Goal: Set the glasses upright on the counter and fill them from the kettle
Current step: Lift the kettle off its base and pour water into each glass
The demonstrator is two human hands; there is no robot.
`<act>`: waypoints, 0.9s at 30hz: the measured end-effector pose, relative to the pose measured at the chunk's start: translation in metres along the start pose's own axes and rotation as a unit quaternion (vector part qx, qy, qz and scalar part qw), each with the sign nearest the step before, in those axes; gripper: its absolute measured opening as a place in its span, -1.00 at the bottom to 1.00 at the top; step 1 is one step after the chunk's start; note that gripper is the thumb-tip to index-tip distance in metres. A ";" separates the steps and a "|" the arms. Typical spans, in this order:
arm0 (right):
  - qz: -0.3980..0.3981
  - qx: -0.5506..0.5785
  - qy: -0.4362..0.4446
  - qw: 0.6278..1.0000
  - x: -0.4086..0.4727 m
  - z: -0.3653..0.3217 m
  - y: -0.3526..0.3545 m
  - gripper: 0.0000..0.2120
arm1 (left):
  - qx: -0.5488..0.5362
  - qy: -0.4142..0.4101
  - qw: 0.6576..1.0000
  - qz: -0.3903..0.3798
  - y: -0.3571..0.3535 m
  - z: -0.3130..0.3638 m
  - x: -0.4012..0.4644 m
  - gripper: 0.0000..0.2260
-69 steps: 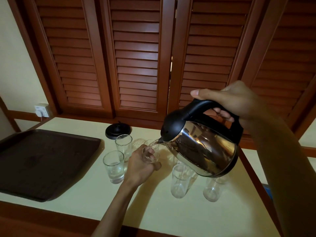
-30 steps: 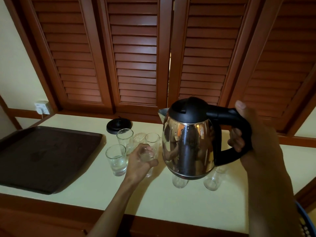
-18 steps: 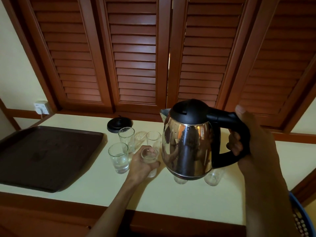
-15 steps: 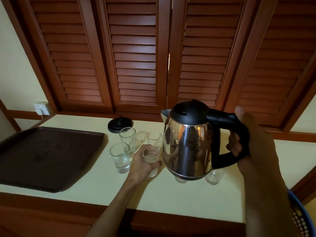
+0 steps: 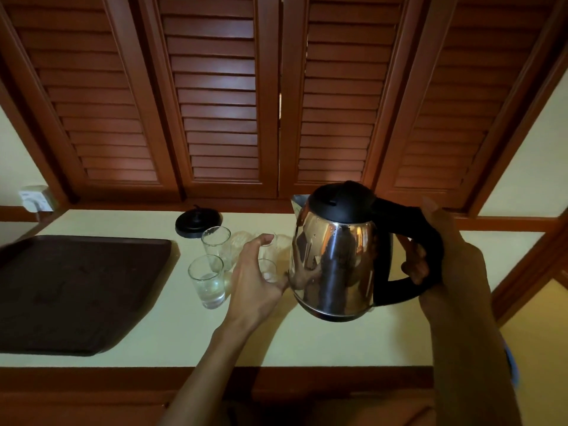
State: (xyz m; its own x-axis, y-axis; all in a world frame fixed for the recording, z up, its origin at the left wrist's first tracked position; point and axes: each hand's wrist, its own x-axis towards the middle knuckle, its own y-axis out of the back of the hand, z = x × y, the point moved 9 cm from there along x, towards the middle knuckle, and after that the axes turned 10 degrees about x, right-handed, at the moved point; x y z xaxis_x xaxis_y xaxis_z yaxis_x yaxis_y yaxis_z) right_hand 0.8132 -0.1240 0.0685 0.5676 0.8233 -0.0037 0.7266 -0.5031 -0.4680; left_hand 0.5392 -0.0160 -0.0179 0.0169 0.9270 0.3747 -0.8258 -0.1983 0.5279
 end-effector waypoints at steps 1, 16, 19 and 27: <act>0.006 -0.002 0.002 1.000 -0.002 -0.002 0.002 -0.58 | -0.002 -0.006 1.000 -0.006 -0.001 0.003 -0.002 -0.31; -0.071 -0.042 0.016 0.996 0.044 -0.030 0.025 -0.58 | -0.024 0.013 0.995 -0.092 -0.071 0.024 -0.010 -0.28; -0.135 -0.050 0.036 0.989 0.064 -0.041 0.024 -0.63 | -0.037 0.048 0.995 -0.079 -0.093 0.019 -0.013 -0.17; -0.264 -0.117 0.043 0.956 0.097 -0.056 0.021 -0.57 | -0.105 0.182 0.977 0.026 -0.128 -0.008 -0.025 -0.48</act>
State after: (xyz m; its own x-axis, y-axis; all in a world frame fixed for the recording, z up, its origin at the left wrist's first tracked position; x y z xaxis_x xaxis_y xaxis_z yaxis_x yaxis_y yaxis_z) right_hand 0.9053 -0.0701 0.1077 0.1202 0.9590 0.2568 0.9817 -0.0763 -0.1747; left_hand 0.6397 -0.0111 -0.1010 -0.1975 0.9770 0.0808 -0.9182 -0.2132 0.3337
